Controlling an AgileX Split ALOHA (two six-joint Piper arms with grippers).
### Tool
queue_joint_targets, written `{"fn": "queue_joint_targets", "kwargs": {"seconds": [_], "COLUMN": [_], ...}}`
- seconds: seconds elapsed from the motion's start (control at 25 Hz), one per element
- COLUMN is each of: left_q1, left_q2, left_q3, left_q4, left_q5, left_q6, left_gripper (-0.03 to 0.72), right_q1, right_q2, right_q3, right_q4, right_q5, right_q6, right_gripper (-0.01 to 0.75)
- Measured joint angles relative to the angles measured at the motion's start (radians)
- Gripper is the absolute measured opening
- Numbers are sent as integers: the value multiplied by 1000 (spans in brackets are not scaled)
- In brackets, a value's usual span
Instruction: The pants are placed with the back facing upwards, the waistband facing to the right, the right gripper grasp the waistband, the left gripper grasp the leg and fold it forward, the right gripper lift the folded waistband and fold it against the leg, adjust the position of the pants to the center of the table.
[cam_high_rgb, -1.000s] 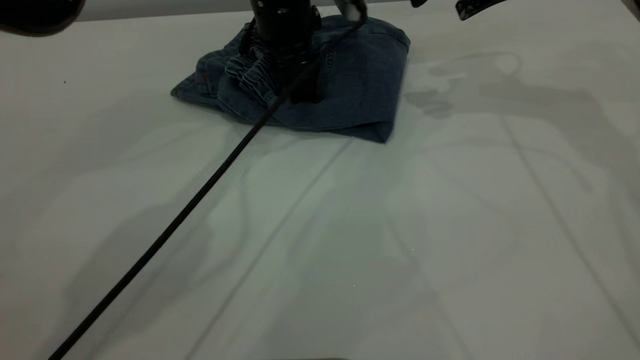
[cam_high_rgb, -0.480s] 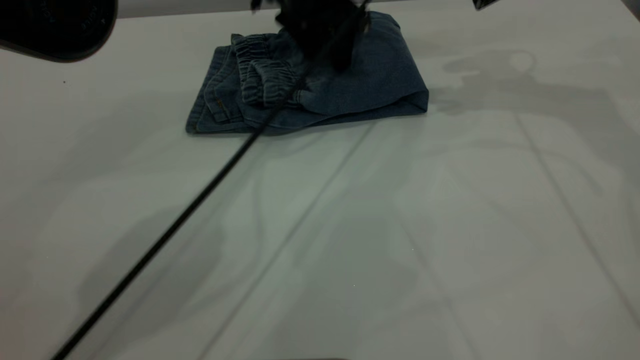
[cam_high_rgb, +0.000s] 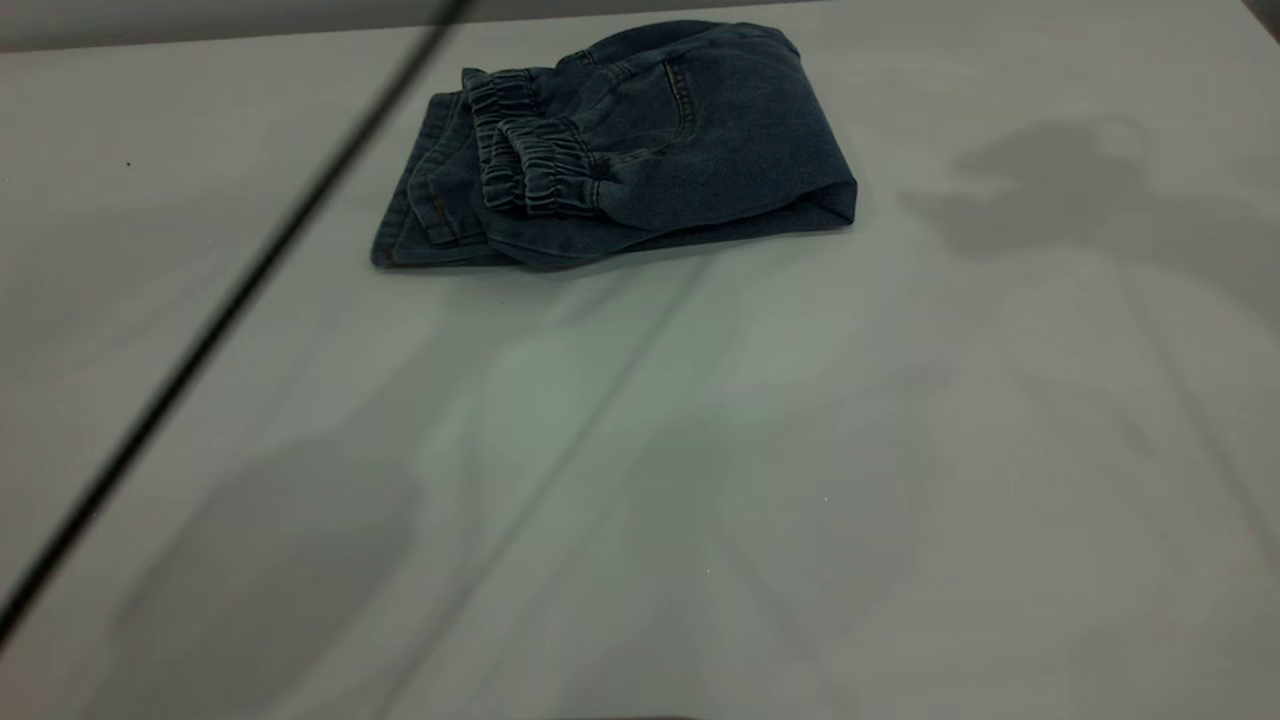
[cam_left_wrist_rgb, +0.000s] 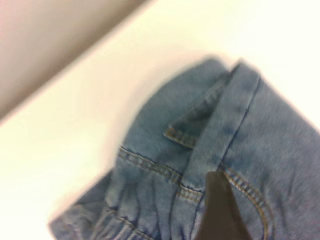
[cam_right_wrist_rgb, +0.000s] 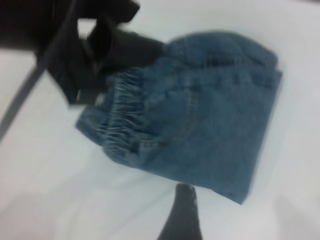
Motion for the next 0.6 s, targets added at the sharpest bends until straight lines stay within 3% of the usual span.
{"fn": "queue_joint_targets", "kwargs": {"seconds": [0.28, 0.48, 0.6], "left_q1": [0, 0, 0], "left_q2": [-232, -419, -529], "left_q3": [43, 280, 466], "left_q4": [40, 59, 73], "left_q5": [0, 0, 0], "left_q6": [-3, -7, -3], "left_gripper": [427, 427, 427], "right_q1": [-56, -61, -61], "right_q2": [-300, -460, -526], "right_q3": [0, 0, 10], "right_q4": [-14, -15, -19], "right_q5": [101, 260, 281], "right_q6": [24, 52, 98], "right_gripper": [559, 559, 559]}}
